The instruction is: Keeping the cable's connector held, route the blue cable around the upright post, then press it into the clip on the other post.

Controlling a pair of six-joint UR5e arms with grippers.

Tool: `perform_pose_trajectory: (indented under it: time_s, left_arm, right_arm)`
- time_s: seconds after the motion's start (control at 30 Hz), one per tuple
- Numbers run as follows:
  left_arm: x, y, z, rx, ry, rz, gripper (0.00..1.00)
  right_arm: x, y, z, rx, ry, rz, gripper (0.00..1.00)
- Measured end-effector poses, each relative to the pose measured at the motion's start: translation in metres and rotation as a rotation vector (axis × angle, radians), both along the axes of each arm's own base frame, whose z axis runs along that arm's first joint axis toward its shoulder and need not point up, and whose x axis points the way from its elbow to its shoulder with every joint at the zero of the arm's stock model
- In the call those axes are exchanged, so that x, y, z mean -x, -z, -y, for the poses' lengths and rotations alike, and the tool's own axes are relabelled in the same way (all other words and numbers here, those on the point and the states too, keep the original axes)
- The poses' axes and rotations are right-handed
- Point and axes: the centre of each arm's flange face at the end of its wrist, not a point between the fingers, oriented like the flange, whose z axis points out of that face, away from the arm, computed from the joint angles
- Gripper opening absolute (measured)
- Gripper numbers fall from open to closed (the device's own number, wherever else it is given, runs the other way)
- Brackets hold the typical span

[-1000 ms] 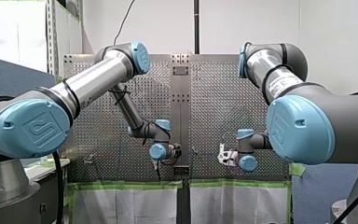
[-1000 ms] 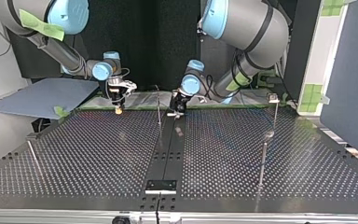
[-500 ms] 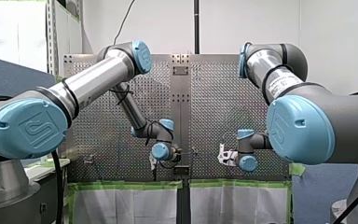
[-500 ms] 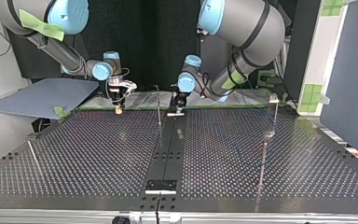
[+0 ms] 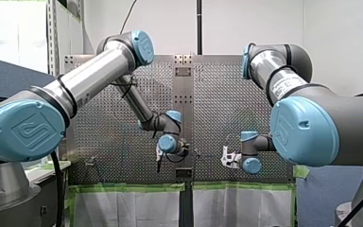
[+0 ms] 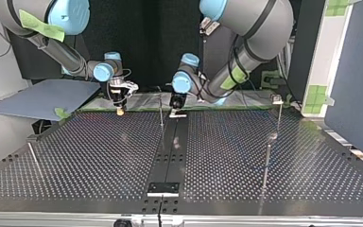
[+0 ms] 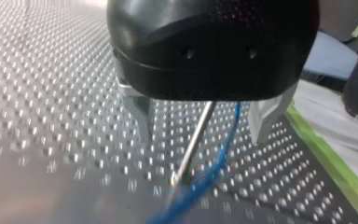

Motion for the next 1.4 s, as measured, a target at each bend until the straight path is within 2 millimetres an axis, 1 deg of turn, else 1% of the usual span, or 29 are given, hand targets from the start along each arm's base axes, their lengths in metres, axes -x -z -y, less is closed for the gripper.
perform_pose_trajectory:
  time_s: [0.17, 0.43, 0.77, 1.03, 1.4]
  left_arm:
    - [0.013, -0.002, 0.015, -0.030, 0.039, 0.004, 1.00]
    - [0.029, 0.001, 0.024, -0.072, 0.064, -0.022, 1.00]
    - [0.044, -0.001, 0.020, -0.083, 0.080, -0.037, 1.00]
    - [0.055, 0.008, 0.017, -0.086, 0.099, -0.050, 1.00]
    - [0.058, 0.008, 0.021, -0.073, 0.107, -0.031, 1.00]
  right_arm:
    - [0.002, 0.001, 0.001, -0.002, 0.004, 0.001, 0.00]
    - [0.006, 0.001, 0.003, -0.003, 0.009, 0.001, 0.00]
    - [0.007, 0.001, 0.003, -0.004, 0.007, 0.002, 0.00]
    - [0.008, 0.001, 0.004, -0.006, 0.006, 0.002, 0.00]
    - [0.008, 0.002, 0.003, -0.007, 0.007, 0.002, 0.00]
